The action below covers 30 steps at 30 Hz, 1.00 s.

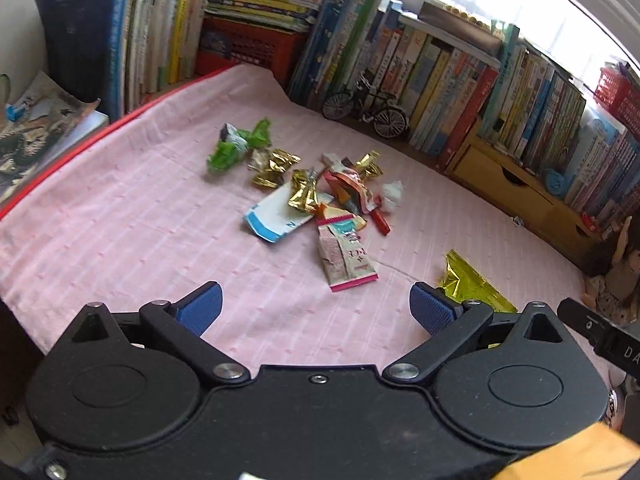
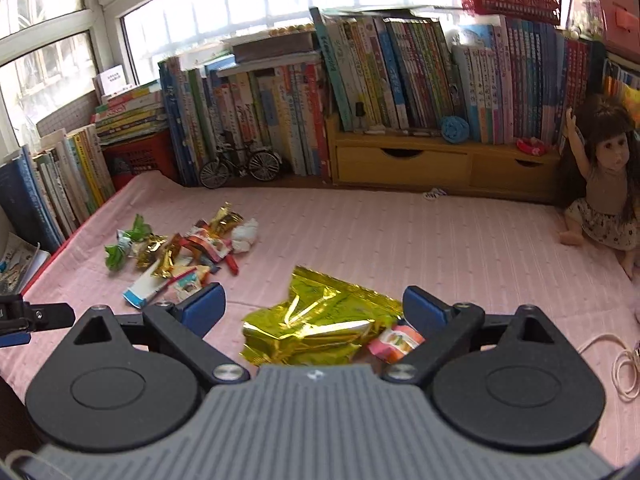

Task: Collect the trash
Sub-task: 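Return both tools to the bed and approach the gold foil bag and RICE packet, then grasp the gold foil bag with the right gripper while the left gripper grasps the RICE packet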

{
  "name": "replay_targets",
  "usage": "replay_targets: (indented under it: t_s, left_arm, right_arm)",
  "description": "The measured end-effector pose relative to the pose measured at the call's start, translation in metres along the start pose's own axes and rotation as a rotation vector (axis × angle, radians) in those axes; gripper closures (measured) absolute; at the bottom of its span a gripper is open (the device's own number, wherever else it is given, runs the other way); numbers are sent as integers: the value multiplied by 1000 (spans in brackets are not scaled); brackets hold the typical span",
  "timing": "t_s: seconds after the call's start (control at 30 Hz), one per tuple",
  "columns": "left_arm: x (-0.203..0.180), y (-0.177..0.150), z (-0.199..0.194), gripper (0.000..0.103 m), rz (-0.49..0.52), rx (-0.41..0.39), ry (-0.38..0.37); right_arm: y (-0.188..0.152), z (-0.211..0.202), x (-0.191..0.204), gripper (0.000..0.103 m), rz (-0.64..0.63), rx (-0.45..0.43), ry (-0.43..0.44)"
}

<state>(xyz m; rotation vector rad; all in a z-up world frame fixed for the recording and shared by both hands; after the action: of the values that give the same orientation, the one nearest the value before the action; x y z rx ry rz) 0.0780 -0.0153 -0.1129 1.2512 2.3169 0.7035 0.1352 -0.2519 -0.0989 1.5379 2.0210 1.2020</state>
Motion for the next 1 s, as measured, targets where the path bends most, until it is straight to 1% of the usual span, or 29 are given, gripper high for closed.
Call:
replay_targets:
  t_s: [0.13,0.23,0.33,0.47,0.67,0.73,0.8,0.83,0.87,0.9,0.93,1.0]
  left_arm:
    - [-28,3,42,6,0,63,15]
    - [-41,8,70,7,-9,99,36]
    - [-49,14,96,7,-4,112,73]
    - [-54,22,129,7,-10,129,134]
    - [-53,27,169,7,-89,179,181]
    - [-53,24,180,12,-95,209,194]
    - [-55,20,189,25,-84,240,206]
    - [-55,18,190,25,-71,237,217]
    - [-57,18,189,32,-48,218,231]
    - [-58,17,188,46,-30,213,238]
    - [-60,16,186,52,-8,206,251]
    - [-64,15,181,55,11,206,220]
  right_arm:
    - [-13,14,-30,4,95,61,5]
    - [-16,25,-40,4,154,88,30]
    - [-19,37,-39,4,184,115,63]
    - [-24,56,-31,4,180,154,89]
    - [-30,81,-21,4,198,197,122]
    - [-31,89,-21,4,217,208,124]
    - [-32,96,-23,4,239,215,114]
    - [-31,100,-24,4,247,217,108]
    - [-31,103,-25,4,254,219,104]
    - [-31,107,-27,4,259,223,97]
    - [-31,110,-28,4,262,228,91]
    - [-32,116,-29,4,264,240,85]
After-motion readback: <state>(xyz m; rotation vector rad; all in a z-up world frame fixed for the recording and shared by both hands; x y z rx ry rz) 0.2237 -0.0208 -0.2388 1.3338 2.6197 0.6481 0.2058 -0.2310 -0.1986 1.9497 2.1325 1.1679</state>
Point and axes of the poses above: each gripper's, at about its wrist camera, not at the fingertips, and z roughly the way its jaws point, x to its left, y to its top, the point moved 8 cm from there along z, roughly the way its jaws point, and after that the axes turned 10 degrees about y, right-handed, at the moved point
